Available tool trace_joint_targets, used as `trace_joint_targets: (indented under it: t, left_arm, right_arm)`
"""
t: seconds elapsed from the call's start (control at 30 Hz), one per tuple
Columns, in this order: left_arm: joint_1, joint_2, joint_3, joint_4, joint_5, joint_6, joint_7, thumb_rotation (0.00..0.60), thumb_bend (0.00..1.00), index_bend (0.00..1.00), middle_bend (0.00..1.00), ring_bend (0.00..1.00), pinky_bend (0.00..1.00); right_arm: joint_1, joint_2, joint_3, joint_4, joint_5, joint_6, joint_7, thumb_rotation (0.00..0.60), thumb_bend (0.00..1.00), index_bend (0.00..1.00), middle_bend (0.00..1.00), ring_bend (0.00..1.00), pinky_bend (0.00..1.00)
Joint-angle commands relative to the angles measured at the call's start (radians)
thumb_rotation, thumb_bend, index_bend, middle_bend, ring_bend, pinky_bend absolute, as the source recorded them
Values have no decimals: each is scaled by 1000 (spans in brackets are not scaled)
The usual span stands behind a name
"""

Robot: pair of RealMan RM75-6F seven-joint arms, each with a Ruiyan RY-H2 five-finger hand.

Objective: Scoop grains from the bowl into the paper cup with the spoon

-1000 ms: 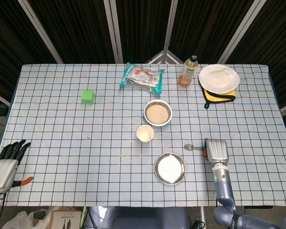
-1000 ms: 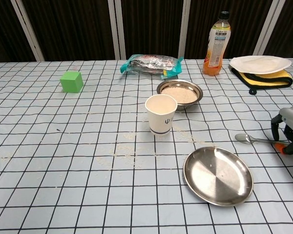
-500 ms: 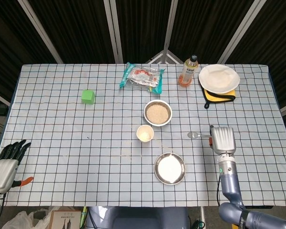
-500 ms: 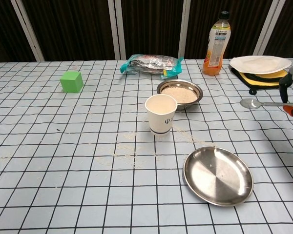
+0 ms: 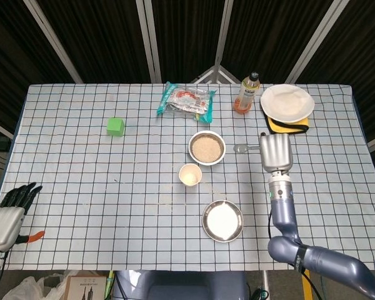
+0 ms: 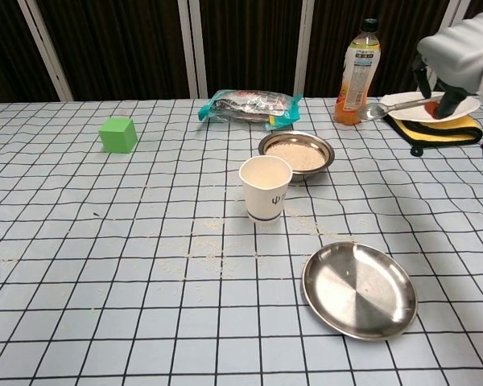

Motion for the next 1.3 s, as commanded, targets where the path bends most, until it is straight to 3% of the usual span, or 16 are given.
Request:
trace_joint_targets:
  t: [0.03, 0.2, 0.53, 0.93, 1.3]
  left_arm:
    - [-5, 3, 2, 0, 7, -5, -3, 600, 0, 0, 0, 0, 0]
    - [-9, 8, 6, -6, 12, -16, -15, 600, 0, 0, 0, 0, 0]
    - [-17, 17, 6, -15, 1, -33, -31, 600, 0, 0, 0, 0, 0]
    - [-20, 20, 5, -26, -10, -40, -33, 600, 0, 0, 0, 0, 0]
    - [-25, 27, 7, -30, -8, -48, -50, 600, 0, 0, 0, 0, 0]
  right_arm:
    - [90, -99, -23, 140, -5, -19, -83, 600, 586, 642, 877, 979, 1000]
    - [139, -189, -76, 298, -44, -40, -113, 600, 587, 645, 877, 979, 1000]
    - [194, -328, -110, 583, -90, -66, -93, 600, 592, 656, 877, 979, 1000]
    - [246, -434, -122, 767, -158, -82, -51, 600, 601, 662, 877, 979, 1000]
    - [269, -508, -187, 946, -260, -99, -45, 600, 606, 662, 877, 978, 1000]
